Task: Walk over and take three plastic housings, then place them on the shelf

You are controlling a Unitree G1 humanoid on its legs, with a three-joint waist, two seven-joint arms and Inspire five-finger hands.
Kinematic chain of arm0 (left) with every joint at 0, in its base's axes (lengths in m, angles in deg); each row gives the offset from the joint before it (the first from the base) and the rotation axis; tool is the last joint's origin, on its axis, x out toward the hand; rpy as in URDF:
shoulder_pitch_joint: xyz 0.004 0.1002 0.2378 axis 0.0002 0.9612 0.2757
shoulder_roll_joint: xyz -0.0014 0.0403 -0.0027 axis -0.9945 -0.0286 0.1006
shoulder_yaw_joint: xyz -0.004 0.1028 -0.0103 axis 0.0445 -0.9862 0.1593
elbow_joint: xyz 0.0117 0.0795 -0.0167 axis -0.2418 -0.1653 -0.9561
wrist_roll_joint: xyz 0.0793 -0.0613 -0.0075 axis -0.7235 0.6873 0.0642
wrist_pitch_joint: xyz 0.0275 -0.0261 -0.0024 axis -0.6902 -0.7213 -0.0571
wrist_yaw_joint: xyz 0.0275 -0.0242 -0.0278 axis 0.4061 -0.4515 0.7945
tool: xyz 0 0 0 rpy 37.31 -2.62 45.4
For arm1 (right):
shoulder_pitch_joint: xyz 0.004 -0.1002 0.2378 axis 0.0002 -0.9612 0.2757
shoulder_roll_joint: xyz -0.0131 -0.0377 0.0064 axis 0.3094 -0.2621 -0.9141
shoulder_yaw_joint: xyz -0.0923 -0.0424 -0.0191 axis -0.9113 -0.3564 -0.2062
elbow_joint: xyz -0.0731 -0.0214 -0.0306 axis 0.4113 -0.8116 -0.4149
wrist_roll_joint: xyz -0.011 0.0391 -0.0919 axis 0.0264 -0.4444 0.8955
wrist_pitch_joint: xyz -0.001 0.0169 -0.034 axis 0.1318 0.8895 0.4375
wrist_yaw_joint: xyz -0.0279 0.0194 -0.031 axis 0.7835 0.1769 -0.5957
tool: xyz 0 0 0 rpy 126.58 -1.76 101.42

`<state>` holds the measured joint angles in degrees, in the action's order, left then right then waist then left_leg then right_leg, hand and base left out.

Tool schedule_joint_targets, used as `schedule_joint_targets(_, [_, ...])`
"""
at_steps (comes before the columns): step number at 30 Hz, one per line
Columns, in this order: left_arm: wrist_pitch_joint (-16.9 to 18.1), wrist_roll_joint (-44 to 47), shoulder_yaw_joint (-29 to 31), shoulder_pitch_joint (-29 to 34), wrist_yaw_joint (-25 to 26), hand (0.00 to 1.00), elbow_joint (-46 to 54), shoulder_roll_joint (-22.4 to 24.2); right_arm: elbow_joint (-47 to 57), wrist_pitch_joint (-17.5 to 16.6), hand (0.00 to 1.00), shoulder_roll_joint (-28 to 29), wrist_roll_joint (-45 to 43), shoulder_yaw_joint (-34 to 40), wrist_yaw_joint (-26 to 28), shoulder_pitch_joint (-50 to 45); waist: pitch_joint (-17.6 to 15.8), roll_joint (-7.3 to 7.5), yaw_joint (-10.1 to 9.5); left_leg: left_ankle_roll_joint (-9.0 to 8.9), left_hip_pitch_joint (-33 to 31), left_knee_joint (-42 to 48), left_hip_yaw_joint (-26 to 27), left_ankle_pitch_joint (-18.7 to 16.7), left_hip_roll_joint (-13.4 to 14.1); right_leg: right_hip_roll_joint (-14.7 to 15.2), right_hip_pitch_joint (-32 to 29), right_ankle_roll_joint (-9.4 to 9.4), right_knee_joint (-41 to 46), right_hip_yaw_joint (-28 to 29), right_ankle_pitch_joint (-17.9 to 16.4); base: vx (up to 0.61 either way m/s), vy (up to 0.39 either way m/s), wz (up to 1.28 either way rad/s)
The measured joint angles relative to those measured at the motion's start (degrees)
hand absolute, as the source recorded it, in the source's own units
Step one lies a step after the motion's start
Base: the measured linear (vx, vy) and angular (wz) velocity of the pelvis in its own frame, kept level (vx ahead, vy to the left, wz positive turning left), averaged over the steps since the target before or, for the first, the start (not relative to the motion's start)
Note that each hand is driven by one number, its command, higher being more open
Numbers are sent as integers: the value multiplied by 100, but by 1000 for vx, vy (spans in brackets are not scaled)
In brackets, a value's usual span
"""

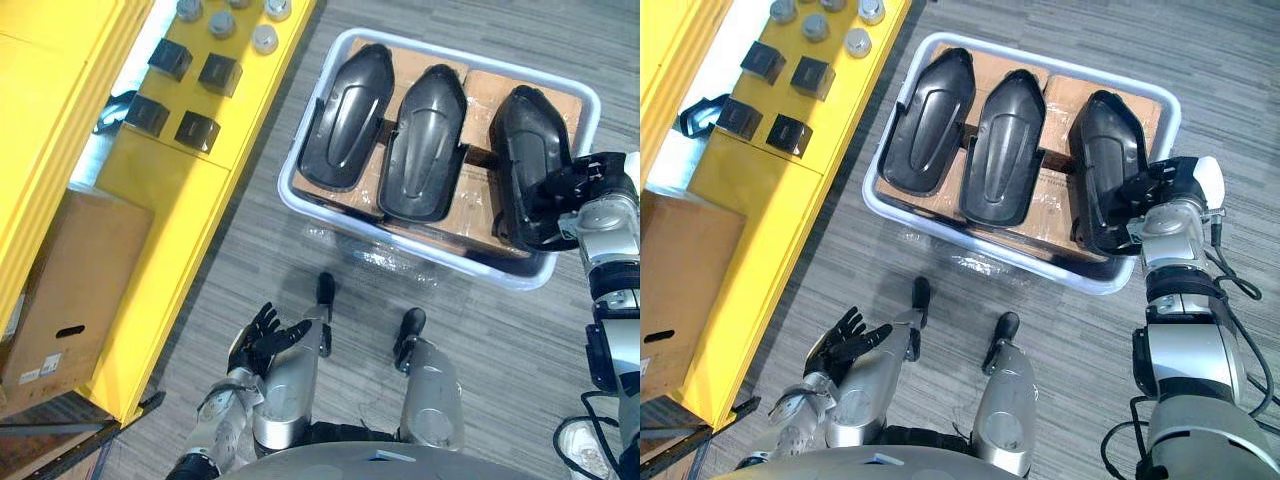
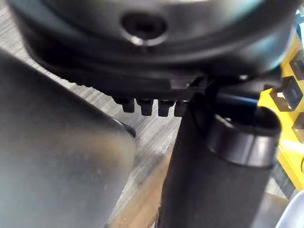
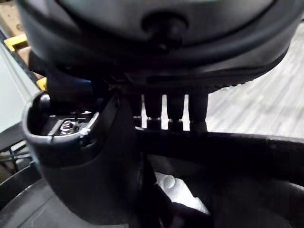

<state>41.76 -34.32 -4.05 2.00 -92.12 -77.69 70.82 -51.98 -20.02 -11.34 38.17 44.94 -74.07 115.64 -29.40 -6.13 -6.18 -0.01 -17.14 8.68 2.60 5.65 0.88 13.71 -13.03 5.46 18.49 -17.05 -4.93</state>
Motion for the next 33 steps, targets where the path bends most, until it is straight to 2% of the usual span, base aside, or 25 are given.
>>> schedule_joint_targets(7, [-68, -70, 232, 414, 20, 100, 447, 41, 340, -18, 0, 441, -105, 741, -300, -744, -49, 168, 41, -16, 747, -483, 62, 57, -6, -92, 727, 91, -486, -16, 86, 81, -22, -3])
schedule_joint_targets(9, [-23, -94, 271, 501, 22, 100, 479, 36, 758, -125, 0, 604, -101, 928, -488, -984, -40, 220, 93, -21, 939, -624, 88, 62, -10, -99, 913, 105, -633, -18, 111, 97, -3, -8])
schedule_joint_targets(10, [-15, -94, 374, 579, 31, 100, 523, 42, 1193, -224, 0, 758, -100, 1036, -621, -1159, -26, 265, 176, -24, 1076, -728, 104, 65, -15, -109, 1036, 123, -732, -23, 125, 96, -6, -10])
schedule_joint_targets(12, [16, -161, 470, 767, 213, 100, 884, 96, 2050, -471, 0, 1022, -41, 1211, -891, -1612, 63, 352, 207, -28, 1210, -864, 144, 68, -14, -136, 1160, 133, -890, -30, 150, 101, -12, -6])
schedule_joint_targets(15, [32, -692, 828, 922, 1090, 100, 1729, 319, 3147, -716, 0, 1737, 231, 1363, -1337, -2325, 469, 604, 247, -58, 1345, -1026, 119, 70, -12, -190, 1411, 161, -1215, -131, 200, 149, -37, 10])
schedule_joint_targets(17, [24, -1143, 1469, 916, 1881, 100, 2427, 558, 3823, -819, 0, 2283, 532, 1363, -1591, -2907, 873, 814, 264, -100, 1403, -1034, 44, 9, -20, -209, 1602, 174, -1397, -310, 207, 155, -52, 21])
schedule_joint_targets(19, [45, -1306, 1984, 850, 2288, 100, 3015, 621, 4303, -900, 0, 2558, 702, 1363, -1760, -3206, 956, 874, 272, -108, 1575, -1032, 28, -38, -18, -216, 1798, 182, -1418, -365, 212, 106, -43, 10])
schedule_joint_targets(21, [154, -1403, 2325, 793, 2447, 100, 3407, 664, 4591, -972, 0, 2657, 703, 1361, -1875, -3359, 1161, 857, 272, -97, 1592, -1027, 37, -77, -27, -210, 1834, 228, -1463, -378, 241, 26, -2, -1])
schedule_joint_targets(23, [397, -1387, 2457, 791, 2448, 100, 3836, 705, 4732, -1100, 0, 2658, 746, 1365, -2021, -3382, 1212, 801, 276, -80, 1670, -1027, 65, -99, -30, -199, 1899, 280, -1465, -379, 292, -7, 21, -8])
schedule_joint_targets(25, [670, -1360, 2323, 832, 2181, 100, 4344, 746, 4854, -1236, 0, 2658, 907, 1364, -2118, -3385, 1243, 763, 268, -72, 1803, -998, 127, -171, -37, -180, 2013, 297, -1466, -363, 317, -53, 39, -15])
schedule_joint_targets(26, [805, -1298, 2120, 823, 1946, 100, 4542, 740, 4962, -1352, 0, 2659, 905, 1359, -2199, -3383, 1298, 739, 258, -79, 1812, -975, 175, -228, -35, -175, 2016, 291, -1468, -355, 332, -77, 44, -17])
schedule_joint_targets(28, [847, -911, 1675, 769, 1460, 100, 4783, 711, 5144, -1585, 0, 2658, 907, 1326, -2304, -3380, 1397, 706, 270, -70, 1828, -975, 234, -262, -37, -163, 2013, 281, -1478, -351, 339, -71, 32, -16])
schedule_joint_targets(29, [836, -635, 1240, 689, 1084, 100, 4806, 671, 5253, -1803, 0, 2658, 907, 1232, -2388, -3370, 1518, 683, 305, -50, 1847, -981, 283, -276, -32, -161, 2013, 276, -1486, -342, 342, -44, 13, -14])
schedule_joint_targets(33, [789, -442, 319, 435, 574, 100, 4708, 648, 5365, -2175, 0, 2657, 905, 882, -2438, -3271, 1750, 656, 410, -58, 1876, -981, 394, -286, 1, -186, 2015, 240, -1529, -281, 381, -27, 3, -17])
